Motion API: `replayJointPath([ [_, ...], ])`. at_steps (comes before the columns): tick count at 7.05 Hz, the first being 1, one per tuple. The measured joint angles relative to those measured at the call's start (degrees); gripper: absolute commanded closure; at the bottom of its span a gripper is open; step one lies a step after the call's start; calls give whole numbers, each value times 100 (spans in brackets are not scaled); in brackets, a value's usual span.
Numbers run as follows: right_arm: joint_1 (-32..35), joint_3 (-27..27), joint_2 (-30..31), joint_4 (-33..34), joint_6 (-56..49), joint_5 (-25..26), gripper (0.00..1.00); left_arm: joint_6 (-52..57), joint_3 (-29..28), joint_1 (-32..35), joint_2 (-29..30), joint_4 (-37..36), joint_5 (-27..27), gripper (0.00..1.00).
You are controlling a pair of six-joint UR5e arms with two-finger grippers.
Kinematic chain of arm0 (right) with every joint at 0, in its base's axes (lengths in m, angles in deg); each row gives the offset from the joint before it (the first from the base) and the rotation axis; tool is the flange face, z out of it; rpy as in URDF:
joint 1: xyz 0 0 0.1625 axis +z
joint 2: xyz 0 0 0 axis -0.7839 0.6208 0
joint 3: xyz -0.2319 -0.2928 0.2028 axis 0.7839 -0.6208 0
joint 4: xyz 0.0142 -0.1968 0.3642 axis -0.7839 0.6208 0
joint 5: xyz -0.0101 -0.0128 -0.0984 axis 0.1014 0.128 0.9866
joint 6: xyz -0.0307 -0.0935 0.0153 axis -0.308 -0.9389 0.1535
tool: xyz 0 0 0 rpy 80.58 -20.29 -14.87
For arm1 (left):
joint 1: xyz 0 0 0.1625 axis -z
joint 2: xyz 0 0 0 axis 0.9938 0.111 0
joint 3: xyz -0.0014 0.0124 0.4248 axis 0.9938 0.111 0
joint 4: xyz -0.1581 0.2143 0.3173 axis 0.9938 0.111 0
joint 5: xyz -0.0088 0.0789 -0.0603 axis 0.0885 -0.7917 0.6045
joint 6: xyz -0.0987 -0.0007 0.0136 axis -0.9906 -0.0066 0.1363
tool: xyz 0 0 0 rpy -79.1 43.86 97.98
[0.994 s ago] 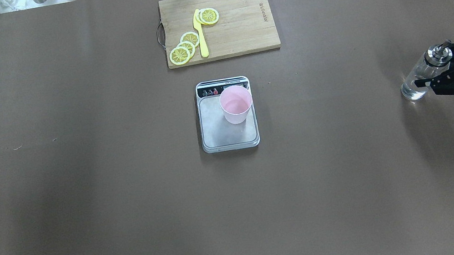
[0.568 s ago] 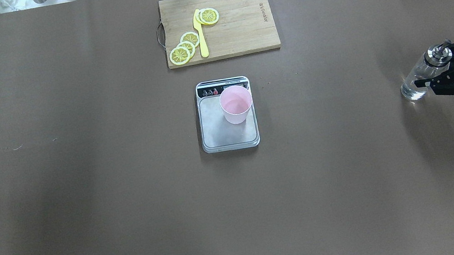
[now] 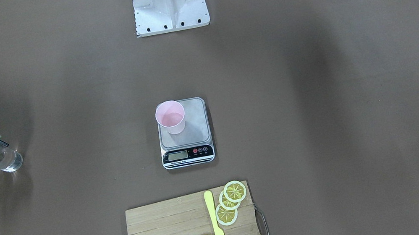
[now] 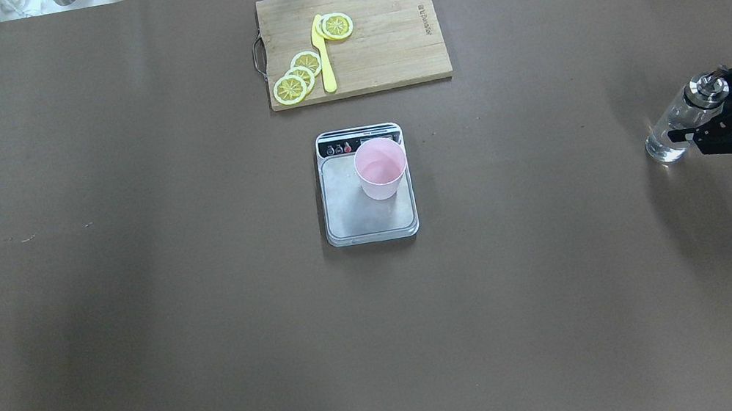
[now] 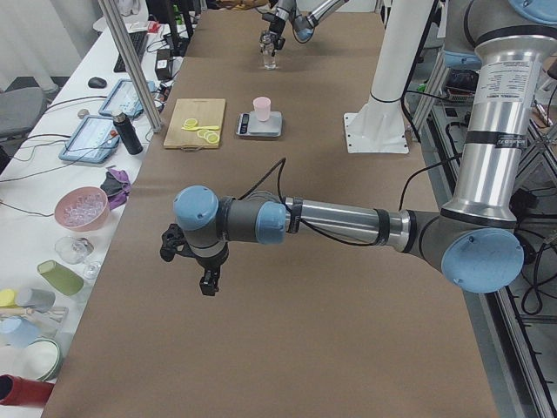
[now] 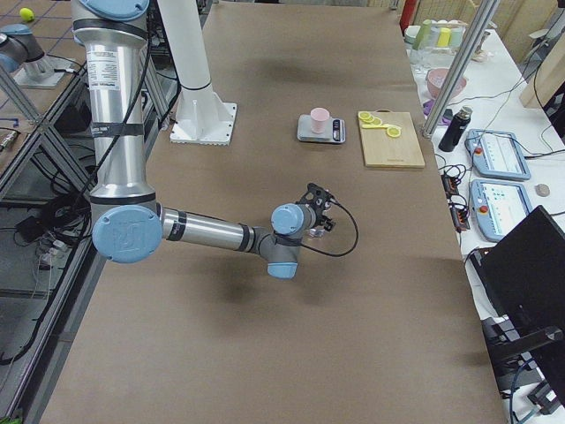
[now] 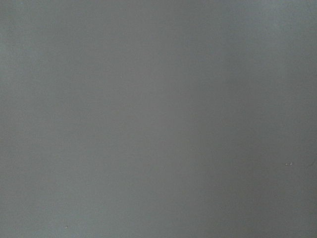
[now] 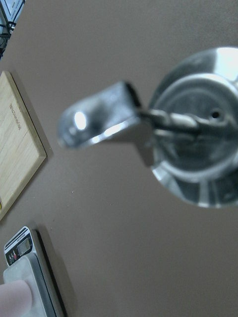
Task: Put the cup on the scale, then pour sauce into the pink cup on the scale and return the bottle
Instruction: 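Lower the glass bottle onto the table with the right gripper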
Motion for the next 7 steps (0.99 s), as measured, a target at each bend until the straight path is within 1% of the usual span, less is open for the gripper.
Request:
replayJointPath([
  [1, 2, -1, 0, 0, 2, -4, 1, 0, 5, 0, -4, 0, 0, 3],
  [4, 10, 34, 4, -7, 93, -22, 0, 0, 5, 0, -9, 0, 0, 3],
  [7, 67, 114, 28, -14, 375, -203, 0, 0, -5, -1, -12, 0, 0, 3],
])
